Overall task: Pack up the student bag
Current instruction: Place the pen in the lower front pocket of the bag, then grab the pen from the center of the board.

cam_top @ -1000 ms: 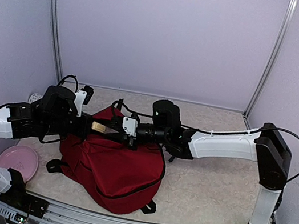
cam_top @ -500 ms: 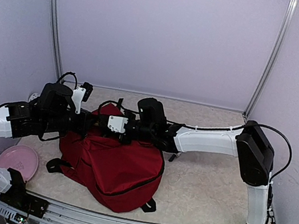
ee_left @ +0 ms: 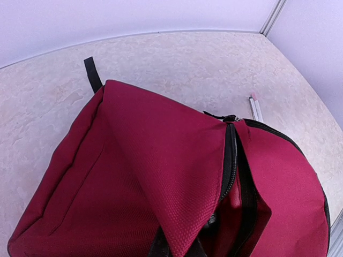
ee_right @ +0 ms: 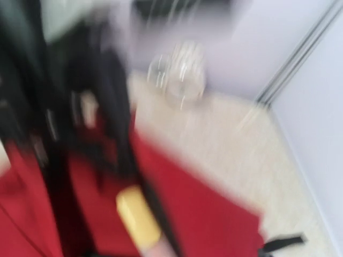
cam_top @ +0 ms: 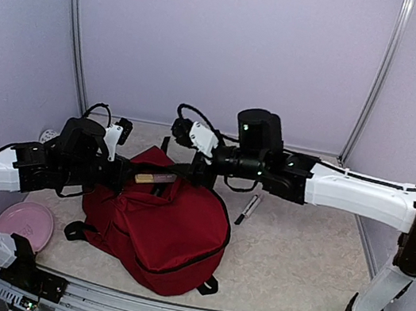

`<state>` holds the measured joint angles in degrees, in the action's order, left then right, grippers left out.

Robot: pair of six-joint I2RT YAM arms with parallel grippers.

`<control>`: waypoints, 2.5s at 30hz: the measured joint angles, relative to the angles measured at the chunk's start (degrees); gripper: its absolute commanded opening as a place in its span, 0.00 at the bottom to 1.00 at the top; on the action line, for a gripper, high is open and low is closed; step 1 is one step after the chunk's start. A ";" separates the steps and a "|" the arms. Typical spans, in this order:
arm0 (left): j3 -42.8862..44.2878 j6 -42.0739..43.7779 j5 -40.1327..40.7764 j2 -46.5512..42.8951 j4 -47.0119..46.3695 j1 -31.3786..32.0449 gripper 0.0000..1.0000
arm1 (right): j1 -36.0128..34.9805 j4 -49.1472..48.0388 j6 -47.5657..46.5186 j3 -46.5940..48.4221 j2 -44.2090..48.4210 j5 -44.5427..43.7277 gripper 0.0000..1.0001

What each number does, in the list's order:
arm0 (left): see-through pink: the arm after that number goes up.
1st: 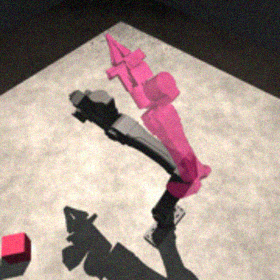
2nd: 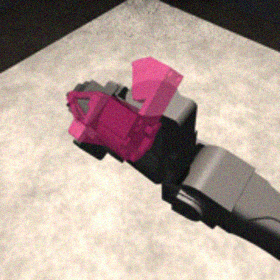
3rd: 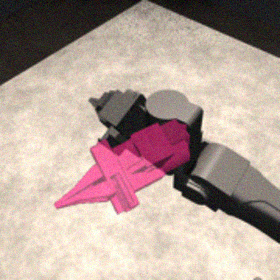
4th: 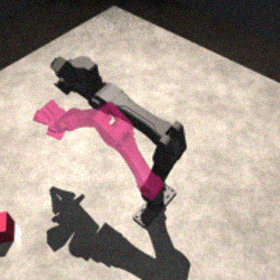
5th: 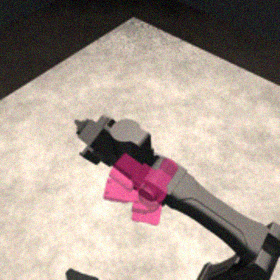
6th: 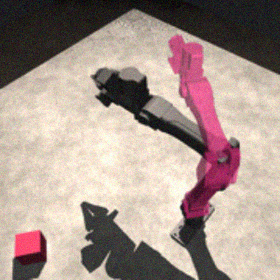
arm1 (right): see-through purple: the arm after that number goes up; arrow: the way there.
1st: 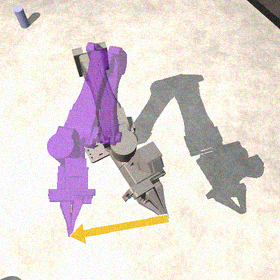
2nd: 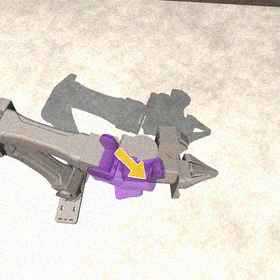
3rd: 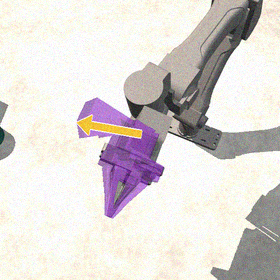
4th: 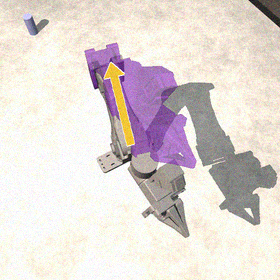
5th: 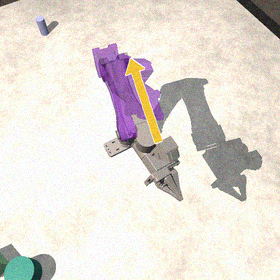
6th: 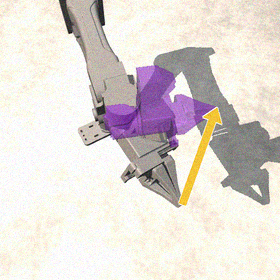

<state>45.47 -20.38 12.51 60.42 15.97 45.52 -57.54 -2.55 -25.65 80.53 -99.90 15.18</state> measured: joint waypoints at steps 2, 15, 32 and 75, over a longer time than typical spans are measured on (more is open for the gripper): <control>-0.02 -0.02 0.00 0.50 0.00 0.04 0.00 | 0.70 1.20 4.87 -0.02 6.27 0.63 0.73; 0.00 -0.17 0.66 0.98 -0.02 0.81 0.00 | 22.71 18.64 40.76 -9.70 1.99 -19.32 0.52; -0.02 -0.20 1.81 0.74 0.22 1.22 0.00 | 23.54 23.74 45.42 -7.39 -13.11 -22.47 0.44; -0.02 -0.13 2.56 -0.31 2.12 1.22 0.00 | 32.44 35.43 26.82 -6.58 -11.21 -14.60 0.00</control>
<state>45.45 -20.51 15.07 60.12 18.09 46.74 -25.10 32.88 1.17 73.95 -111.11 0.58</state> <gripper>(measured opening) 0.022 0.079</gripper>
